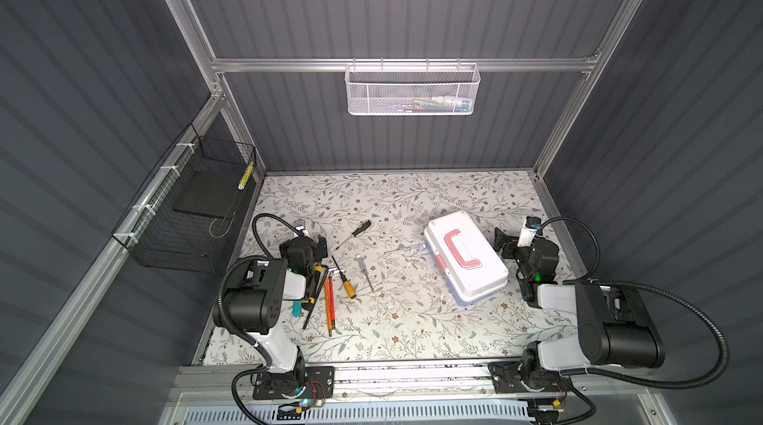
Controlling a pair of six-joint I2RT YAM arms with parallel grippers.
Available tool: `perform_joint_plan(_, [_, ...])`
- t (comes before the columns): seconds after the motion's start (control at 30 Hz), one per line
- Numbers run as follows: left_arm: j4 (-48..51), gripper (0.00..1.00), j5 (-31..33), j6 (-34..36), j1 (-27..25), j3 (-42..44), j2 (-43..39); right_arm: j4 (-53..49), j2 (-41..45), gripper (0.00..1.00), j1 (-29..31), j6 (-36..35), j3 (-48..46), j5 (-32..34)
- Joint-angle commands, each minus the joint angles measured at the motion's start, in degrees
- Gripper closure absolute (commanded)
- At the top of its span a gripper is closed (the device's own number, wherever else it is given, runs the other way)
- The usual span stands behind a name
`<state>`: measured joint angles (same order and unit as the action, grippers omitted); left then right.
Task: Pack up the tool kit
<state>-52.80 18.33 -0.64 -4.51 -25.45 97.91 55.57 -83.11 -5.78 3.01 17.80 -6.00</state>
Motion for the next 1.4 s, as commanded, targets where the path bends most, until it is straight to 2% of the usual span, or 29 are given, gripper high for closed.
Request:
perform_joint_plan(0.0, [-0.99, 0.00, -0.43, -0.50, -0.14, -0.74, 0.44, -0.37, -0.48, 0.01, 0.32, 0.53, 1.27, 0.29])
perform_joint_plan(0.23, [-1.08, 0.01, 0.64, -0.63, -0.14, -0.80, -0.29, -0.72, 0.13, 0.01, 0.33, 0.92, 1.30, 1.34])
perform_joint_plan(0.4, [17.85, 0.00, 1.71, -1.33, -0.23, -7.76, -8.16, -12.38, 5.64, 0.01, 0.74, 1.38, 5.31, 4.47])
perform_joint_plan(0.47, [28.62, 0.01, 0.89, -5.13, -0.23, -12.28, -11.56, -25.41, 9.64, 0.01, 1.68, 2.49, 10.58, 6.46])
perform_joint_plan(0.57, [38.58, 0.01, -4.20, -10.33, -0.30, -15.23, -17.53, -47.18, 13.38, 0.02, 3.85, 4.47, 20.78, 6.13])
perform_joint_plan(0.73, [45.94, 0.01, -16.95, -19.49, -1.28, -13.58, -27.67, -81.49, 14.17, 0.02, 10.94, 4.57, 38.28, 3.74])
perform_joint_plan(0.87, [52.90, 0.01, -21.67, -22.16, -5.03, -13.31, -32.60, -98.66, 11.82, 0.03, 18.98, 5.27, 48.62, 0.69])
perform_joint_plan(1.03, [57.22, 0.01, -24.13, -23.79, -10.03, -13.17, -35.86, -106.16, 10.07, 0.05, 27.04, 5.82, 53.00, -5.36])
perform_joint_plan(1.13, [58.52, 0.01, -25.62, -24.16, -10.39, -13.03, -36.64, -110.39, 8.10, 0.07, 28.70, 6.92, 54.73, -9.02])
perform_joint_plan(1.23, [59.53, 0.00, -26.80, -23.96, -10.43, -12.83, -37.17, -113.09, 7.00, 0.08, 30.25, 6.84, 54.97, -9.51])
perform_joint_plan(1.37, [58.71, 0.00, -28.62, -23.79, -10.52, -12.01, -37.31, -111.07, 6.64, 0.08, 31.30, 7.10, 52.63, -10.70])
